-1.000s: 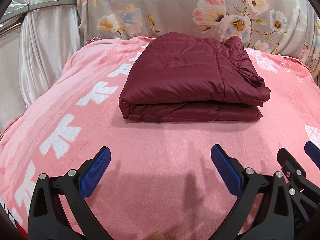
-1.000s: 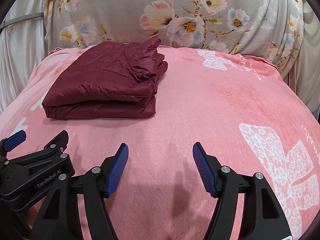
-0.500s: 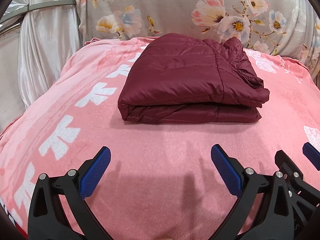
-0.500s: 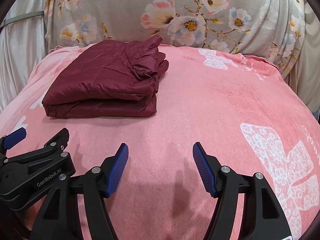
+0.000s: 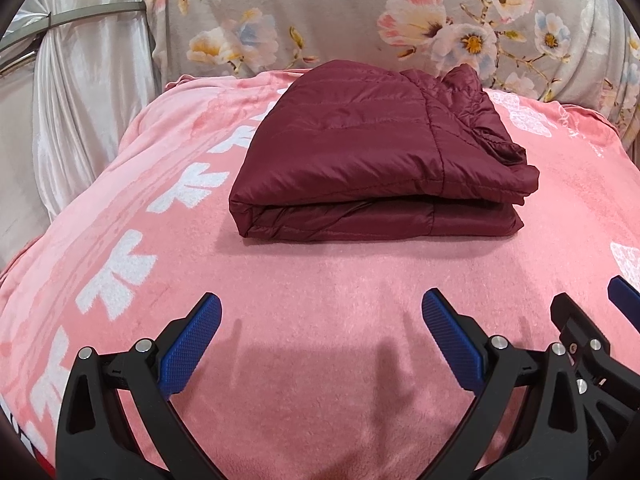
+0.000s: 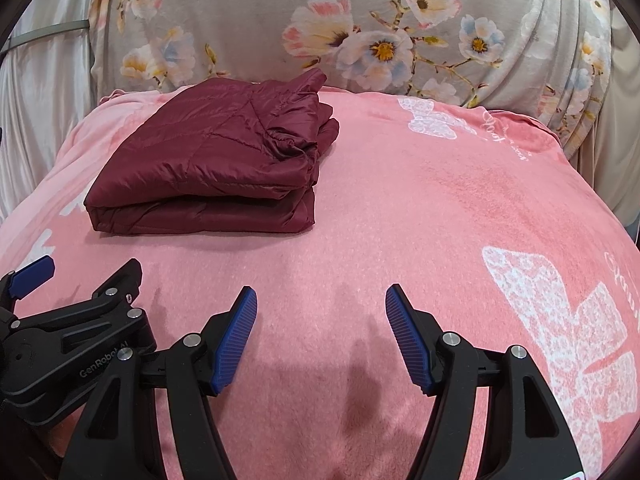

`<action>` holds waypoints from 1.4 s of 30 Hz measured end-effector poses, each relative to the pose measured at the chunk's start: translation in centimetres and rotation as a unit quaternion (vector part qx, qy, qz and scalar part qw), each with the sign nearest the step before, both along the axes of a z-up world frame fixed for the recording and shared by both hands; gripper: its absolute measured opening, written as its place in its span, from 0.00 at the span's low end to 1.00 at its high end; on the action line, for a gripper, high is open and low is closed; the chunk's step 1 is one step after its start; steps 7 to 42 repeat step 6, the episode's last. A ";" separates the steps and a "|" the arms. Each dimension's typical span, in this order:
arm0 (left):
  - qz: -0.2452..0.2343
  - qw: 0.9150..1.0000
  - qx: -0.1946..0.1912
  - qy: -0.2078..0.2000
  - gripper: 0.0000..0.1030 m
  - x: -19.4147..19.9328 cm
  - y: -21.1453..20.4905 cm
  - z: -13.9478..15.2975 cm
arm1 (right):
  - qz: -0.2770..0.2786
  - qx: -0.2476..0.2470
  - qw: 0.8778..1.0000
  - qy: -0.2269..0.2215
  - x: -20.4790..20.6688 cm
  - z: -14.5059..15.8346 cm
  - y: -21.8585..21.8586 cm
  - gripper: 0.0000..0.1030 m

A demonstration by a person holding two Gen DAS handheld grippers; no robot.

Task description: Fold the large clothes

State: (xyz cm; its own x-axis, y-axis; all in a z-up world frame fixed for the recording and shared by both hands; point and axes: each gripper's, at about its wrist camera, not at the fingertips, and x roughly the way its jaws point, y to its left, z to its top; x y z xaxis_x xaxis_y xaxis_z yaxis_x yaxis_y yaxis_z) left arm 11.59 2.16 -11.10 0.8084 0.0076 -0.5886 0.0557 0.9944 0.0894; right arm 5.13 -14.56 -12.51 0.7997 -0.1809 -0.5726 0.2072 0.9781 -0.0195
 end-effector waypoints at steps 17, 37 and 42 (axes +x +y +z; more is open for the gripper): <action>0.002 1.000 0.003 -0.009 0.95 -0.3 0.0 0.1 | 0.000 0.000 1.000 -0.001 0.0 0.0 -0.2 0.64; 0.002 1.000 0.003 -0.009 0.95 -0.3 0.0 0.1 | 0.000 0.000 1.000 -0.001 0.0 0.0 -0.2 0.64; 0.002 1.000 0.003 -0.009 0.95 -0.3 0.0 0.1 | 0.000 0.000 1.000 -0.001 0.0 0.0 -0.2 0.64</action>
